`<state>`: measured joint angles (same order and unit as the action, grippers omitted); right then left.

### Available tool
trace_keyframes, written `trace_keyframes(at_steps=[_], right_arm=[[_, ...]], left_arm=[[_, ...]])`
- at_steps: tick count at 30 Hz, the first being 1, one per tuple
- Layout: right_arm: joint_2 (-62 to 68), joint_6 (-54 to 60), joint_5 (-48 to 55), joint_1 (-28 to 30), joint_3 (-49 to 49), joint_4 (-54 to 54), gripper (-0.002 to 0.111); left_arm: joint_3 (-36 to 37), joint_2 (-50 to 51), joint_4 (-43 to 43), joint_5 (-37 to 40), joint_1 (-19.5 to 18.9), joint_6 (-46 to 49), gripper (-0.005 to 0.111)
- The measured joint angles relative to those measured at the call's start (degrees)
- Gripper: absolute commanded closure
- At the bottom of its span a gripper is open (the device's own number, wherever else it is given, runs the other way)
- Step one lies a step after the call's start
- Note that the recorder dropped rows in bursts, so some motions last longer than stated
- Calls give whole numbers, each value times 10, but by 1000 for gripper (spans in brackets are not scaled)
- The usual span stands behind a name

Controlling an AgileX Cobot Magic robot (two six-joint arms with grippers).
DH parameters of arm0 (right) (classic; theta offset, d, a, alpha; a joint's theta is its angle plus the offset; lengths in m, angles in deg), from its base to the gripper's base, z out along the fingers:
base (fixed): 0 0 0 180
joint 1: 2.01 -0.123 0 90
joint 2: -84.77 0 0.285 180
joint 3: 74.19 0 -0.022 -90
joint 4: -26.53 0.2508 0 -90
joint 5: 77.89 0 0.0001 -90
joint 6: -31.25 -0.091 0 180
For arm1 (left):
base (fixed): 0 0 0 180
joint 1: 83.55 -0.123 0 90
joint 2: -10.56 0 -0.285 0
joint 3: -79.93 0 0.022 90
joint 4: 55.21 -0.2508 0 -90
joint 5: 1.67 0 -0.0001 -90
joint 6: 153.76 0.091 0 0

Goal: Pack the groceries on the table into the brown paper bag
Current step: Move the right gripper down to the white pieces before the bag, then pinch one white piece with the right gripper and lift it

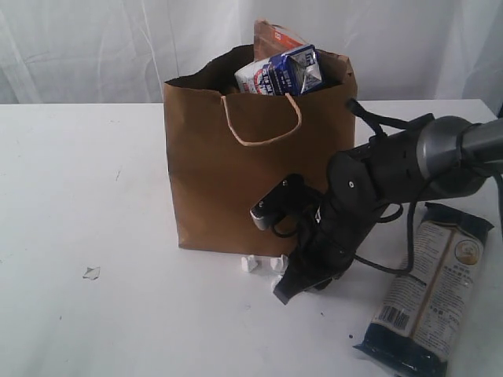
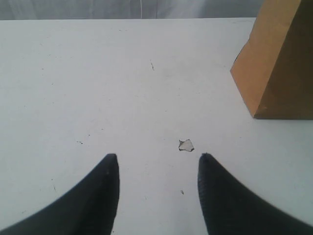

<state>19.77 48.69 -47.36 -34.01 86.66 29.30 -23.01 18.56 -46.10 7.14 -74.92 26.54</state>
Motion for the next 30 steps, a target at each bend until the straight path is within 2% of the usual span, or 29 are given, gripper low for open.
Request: trace_keyframes(at_steps=[7, 9, 16, 30], right_arm=[[-1, 1, 3, -5, 1, 2, 105], [-9, 1, 8, -6, 1, 2, 108], [-94, -43, 35, -6, -3, 7, 108], [-371, -69, 47, -6, -69, 49, 108]], left_arm=[[0, 0, 0, 0, 0, 0, 54], [0, 0, 0, 0, 0, 0, 54], [0, 0, 0, 0, 0, 0, 54], [0, 0, 0, 0, 0, 0, 54]])
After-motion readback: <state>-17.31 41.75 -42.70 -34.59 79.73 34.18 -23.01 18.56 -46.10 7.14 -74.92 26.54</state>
